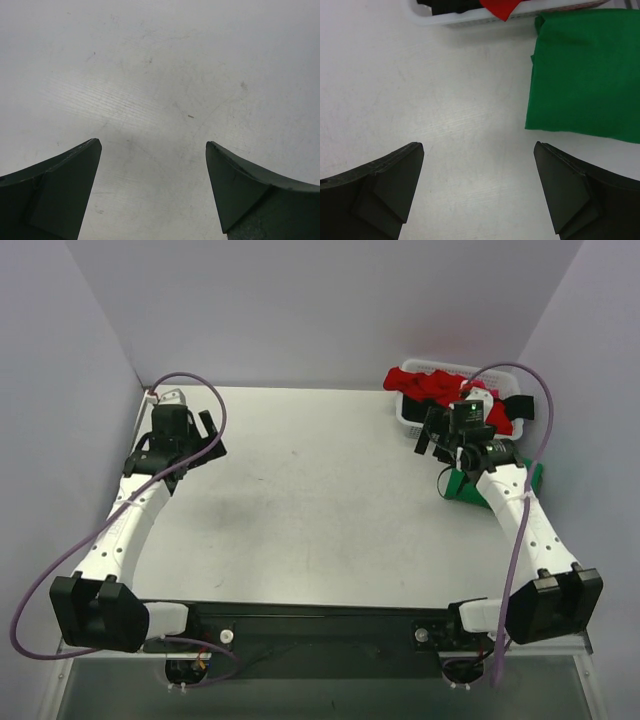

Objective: Fold and stack the t-shirts
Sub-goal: Grab crumpled tshirt from bin with the right arm

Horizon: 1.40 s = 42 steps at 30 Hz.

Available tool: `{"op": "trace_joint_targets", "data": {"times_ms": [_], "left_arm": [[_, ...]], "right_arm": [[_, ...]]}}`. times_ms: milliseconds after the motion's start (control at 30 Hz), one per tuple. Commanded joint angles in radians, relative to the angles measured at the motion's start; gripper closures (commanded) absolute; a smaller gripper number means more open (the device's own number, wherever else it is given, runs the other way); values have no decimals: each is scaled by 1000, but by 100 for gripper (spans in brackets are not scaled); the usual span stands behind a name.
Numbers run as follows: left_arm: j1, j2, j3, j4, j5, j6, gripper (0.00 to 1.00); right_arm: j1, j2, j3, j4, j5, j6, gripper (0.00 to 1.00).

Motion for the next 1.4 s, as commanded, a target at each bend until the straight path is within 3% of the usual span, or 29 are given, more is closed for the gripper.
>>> {"op": "trace_joint_targets", "data": {"times_ms": [0, 333, 500, 767, 1133, 1267, 1367], "left_arm": [[4, 9, 27, 106, -42, -15, 3], [2, 98, -76, 373, -102, 12, 3], [4, 195, -47, 457, -119, 56, 3], [5, 347, 83, 436, -104, 111, 3], [5, 488, 220, 358, -67, 105, 3], [7, 506, 229, 342, -59, 107, 3], [8, 514, 237, 335, -56, 111, 3]], "right_arm": [[-55, 90, 89, -5, 35, 37, 0], [-158, 430, 385, 7, 65, 88, 0], [-183, 587, 562, 29, 48, 134, 0], [-220, 857, 866, 67, 65, 171, 1], [-221, 1098, 1020, 153, 3, 212, 4], [-221, 1133, 1028, 165, 5, 234, 10], [-220, 1140, 1032, 175, 25, 240, 25]]}}
